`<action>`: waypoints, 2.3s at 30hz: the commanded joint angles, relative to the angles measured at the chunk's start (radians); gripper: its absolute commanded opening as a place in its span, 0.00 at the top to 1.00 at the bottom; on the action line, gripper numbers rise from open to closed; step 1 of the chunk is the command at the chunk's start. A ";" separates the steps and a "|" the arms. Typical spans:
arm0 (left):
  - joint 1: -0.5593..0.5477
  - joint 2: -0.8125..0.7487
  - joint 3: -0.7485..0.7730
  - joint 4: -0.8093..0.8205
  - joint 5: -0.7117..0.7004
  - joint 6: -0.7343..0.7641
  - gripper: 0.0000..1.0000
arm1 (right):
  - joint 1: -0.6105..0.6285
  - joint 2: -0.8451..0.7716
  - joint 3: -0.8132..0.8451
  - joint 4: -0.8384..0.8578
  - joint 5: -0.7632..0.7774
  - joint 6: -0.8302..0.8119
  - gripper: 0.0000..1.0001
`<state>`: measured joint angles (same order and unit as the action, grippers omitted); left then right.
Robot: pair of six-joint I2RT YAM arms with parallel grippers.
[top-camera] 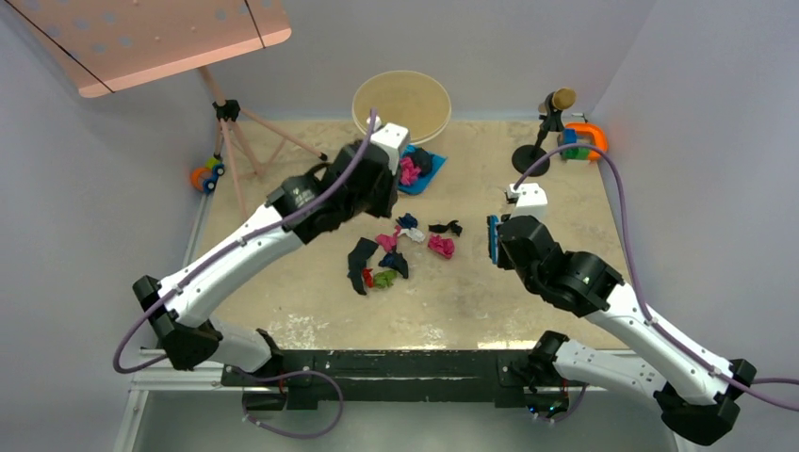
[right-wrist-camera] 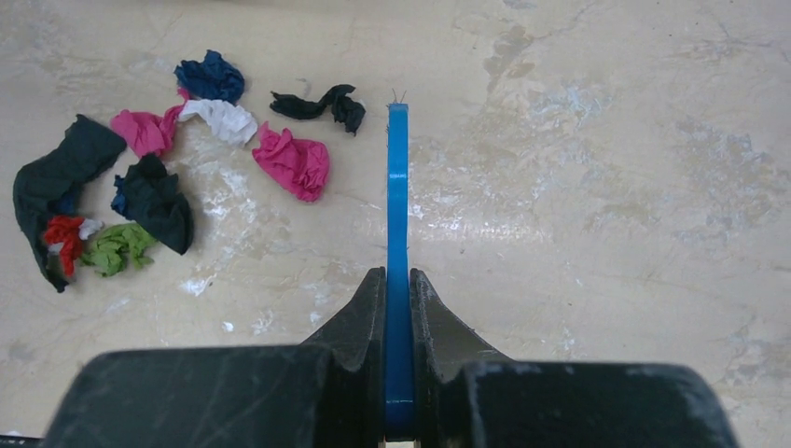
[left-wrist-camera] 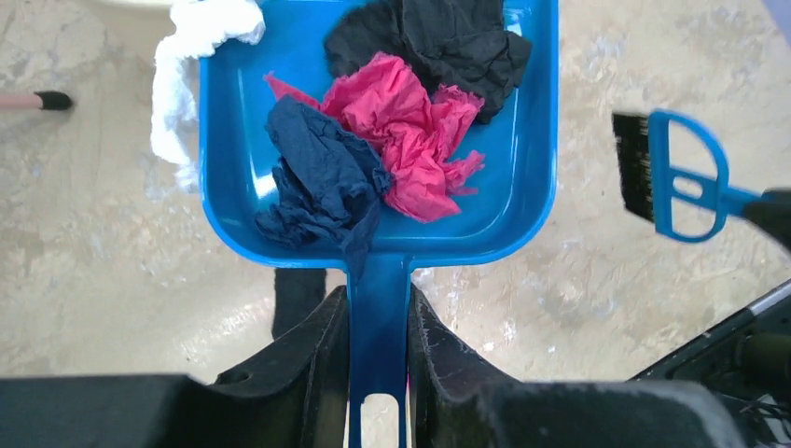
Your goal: Sweep away the paper scraps from the table
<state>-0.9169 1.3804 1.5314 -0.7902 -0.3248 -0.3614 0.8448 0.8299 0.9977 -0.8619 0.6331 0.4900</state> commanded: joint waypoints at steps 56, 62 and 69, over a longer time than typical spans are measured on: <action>0.561 -0.339 -0.136 0.029 0.684 -0.229 1.00 | 0.071 0.436 0.156 0.438 -0.815 -0.065 1.00; 0.561 -0.462 -0.227 -0.127 0.475 -0.159 1.00 | 0.122 0.593 0.220 0.576 -0.865 -0.015 1.00; 0.561 -0.592 -0.363 -0.230 0.184 -0.204 1.00 | 0.172 0.875 0.411 0.491 -0.853 0.018 1.00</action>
<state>-0.3599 0.8509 1.1995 -0.9478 0.0647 -0.5781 1.0027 1.6112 1.3117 -0.3515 -0.2050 0.4740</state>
